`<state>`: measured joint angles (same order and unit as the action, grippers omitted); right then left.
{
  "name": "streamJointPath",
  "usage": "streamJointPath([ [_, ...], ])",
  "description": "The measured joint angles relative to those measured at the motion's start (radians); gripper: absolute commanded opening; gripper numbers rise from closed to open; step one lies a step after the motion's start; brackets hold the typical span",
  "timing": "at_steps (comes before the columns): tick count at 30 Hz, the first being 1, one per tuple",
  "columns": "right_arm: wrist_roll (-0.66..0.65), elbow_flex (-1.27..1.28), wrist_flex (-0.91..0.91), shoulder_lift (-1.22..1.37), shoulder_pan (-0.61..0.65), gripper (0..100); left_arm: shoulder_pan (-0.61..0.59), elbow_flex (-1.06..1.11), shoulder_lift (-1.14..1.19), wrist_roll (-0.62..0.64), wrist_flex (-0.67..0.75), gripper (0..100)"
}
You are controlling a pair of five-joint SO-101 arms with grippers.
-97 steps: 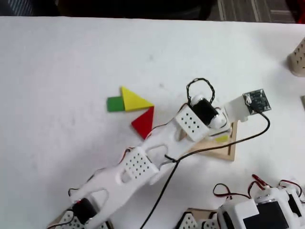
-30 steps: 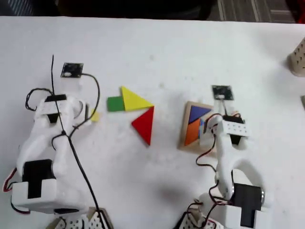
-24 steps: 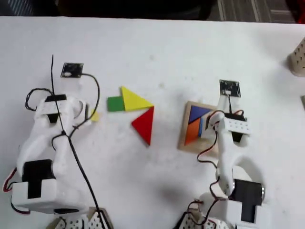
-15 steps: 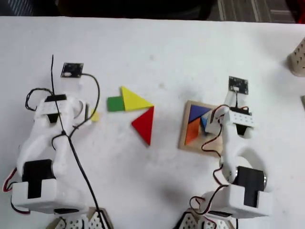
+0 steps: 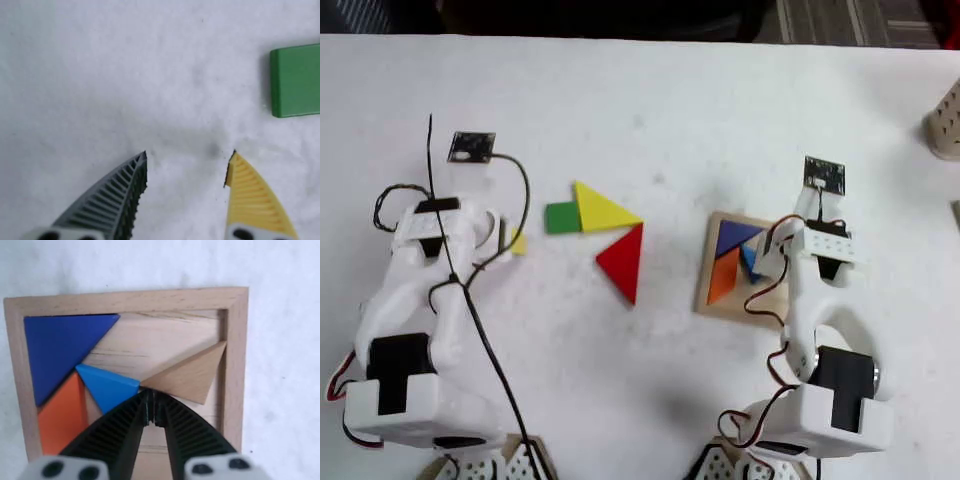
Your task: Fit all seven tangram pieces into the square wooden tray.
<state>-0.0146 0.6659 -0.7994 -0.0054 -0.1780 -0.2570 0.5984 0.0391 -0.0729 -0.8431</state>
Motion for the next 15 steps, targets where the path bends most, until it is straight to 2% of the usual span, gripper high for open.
streamJointPath([
  [8, 0.002, -0.005, -0.029, 0.025, 0.066, 1.7, 0.000, 0.000, 0.000, 0.000, 0.000, 27],
  [15, 0.002, -0.005, -0.150, 0.002, 0.152, 1.7, 0.000, 0.000, 0.000, 0.000, 0.000, 27],
])
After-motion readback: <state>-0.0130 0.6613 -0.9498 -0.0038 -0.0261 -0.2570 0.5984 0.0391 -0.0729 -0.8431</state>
